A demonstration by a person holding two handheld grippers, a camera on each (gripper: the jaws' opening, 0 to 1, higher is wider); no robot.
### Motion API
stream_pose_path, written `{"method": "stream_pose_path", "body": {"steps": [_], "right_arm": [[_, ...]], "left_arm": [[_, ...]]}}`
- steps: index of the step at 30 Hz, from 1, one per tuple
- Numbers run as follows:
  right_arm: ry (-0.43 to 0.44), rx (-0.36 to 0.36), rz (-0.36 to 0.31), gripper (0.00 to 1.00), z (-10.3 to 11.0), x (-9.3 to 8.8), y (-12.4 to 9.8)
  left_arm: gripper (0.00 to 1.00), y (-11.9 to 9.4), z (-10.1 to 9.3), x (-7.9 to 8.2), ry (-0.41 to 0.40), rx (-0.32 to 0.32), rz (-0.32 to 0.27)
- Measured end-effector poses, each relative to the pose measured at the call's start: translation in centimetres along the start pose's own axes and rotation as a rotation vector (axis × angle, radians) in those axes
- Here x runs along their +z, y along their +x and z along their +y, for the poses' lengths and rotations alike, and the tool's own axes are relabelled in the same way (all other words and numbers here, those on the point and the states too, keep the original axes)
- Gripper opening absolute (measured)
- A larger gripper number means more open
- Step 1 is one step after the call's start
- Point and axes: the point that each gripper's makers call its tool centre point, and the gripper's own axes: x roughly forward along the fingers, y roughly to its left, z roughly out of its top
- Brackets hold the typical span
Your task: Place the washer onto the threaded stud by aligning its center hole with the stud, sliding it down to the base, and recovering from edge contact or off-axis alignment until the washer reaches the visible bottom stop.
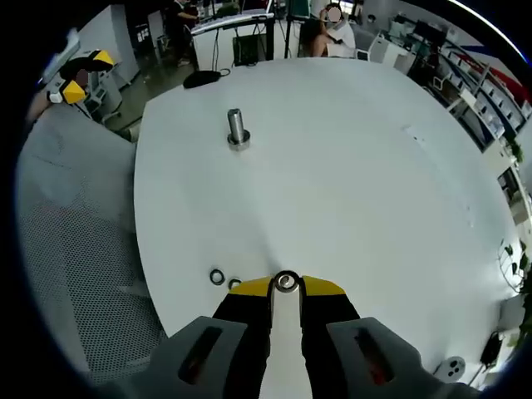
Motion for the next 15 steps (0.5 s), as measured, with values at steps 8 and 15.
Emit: {"method": "stream_pose_path", "body": {"steps": [8, 15], "right_arm": [[-0.007, 0.010, 0.014, 0.13, 0.06, -0.09, 0.40], [-0.009, 0.008, 0.031, 0.13, 0.15, -0.38, 0.78]], "left_arm": [[0.28, 0.02, -0.01, -0.07, -0.001, 0.002, 0.002], [0.28, 0.15, -0.23, -0.19, 0.012, -0.004, 0.014]]}}
